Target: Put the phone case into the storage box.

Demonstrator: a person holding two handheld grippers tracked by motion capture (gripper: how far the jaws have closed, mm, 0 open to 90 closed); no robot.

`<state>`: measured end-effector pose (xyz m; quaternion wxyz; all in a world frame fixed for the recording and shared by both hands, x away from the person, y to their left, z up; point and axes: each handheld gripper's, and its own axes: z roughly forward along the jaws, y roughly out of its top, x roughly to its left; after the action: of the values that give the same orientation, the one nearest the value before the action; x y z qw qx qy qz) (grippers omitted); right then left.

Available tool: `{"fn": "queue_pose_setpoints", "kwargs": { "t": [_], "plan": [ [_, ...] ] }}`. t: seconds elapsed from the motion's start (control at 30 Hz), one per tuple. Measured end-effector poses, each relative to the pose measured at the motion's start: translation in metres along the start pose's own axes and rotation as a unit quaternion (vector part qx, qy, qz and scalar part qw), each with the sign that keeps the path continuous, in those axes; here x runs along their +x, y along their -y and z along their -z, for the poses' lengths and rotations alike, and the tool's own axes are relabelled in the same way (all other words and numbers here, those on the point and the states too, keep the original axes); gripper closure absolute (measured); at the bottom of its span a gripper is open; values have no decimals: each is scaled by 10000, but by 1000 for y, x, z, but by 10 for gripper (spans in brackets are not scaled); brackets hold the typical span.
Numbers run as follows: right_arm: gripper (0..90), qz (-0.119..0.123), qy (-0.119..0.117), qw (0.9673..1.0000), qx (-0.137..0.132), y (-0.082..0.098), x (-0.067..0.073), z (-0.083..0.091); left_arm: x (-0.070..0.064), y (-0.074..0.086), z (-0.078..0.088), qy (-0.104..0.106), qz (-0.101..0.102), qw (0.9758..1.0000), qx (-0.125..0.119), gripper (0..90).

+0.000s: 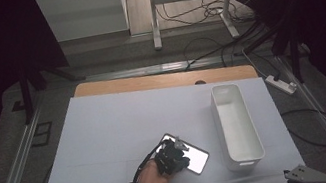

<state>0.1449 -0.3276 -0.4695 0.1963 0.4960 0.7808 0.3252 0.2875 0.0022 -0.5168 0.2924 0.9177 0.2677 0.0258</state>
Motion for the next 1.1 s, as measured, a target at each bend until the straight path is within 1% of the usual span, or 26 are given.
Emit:
{"fn": "queue_pose_setpoints", "kwargs": {
  "t": [0.07,0.2,0.27,0.3,0.33,0.37,0.4,0.47,0.5,0.67,0.73,0.77,0.8,1.1],
  "plan": [
    [0,-3,-2,10000,4,0,0,0,1,4,2,2,9,10000,1,893],
    [0,0,5,10000,13,0,0,0,4,12,7,29,108,9999,-59,893],
    [0,9,12,10000,13,0,0,0,4,16,9,32,126,9999,-53,893],
    [0,10,13,10000,13,0,0,0,4,19,10,34,205,9997,-103,893],
    [0,10,13,10000,13,0,0,0,4,19,10,34,205,9997,-103,893],
    [0,5,17,10000,21,0,0,-1,5,21,12,20,131,9999,-38,893],
    [0,5,17,10000,21,0,0,-1,4,23,13,22,166,9998,-59,893],
    [0,9,20,10000,28,0,0,-1,4,27,17,11,164,9999,-24,893],
    [0,8,23,10000,30,0,0,-1,4,29,18,-1,119,9999,32,894],
    [0,9,29,10000,30,0,0,-1,5,38,25,-28,134,9999,85,894],
    [0,9,31,10000,33,0,0,-1,5,42,27,-33,202,9998,74,894],
    [0,10,34,10000,31,0,0,-1,6,44,29,-38,180,9998,113,893],
    [0,12,35,10000,31,0,0,-1,6,46,30,-46,273,9996,49,894],
    [0,16,45,10000,32,0,1,-1,17,64,42,-80,447,9989,120,894]
  ]
}}
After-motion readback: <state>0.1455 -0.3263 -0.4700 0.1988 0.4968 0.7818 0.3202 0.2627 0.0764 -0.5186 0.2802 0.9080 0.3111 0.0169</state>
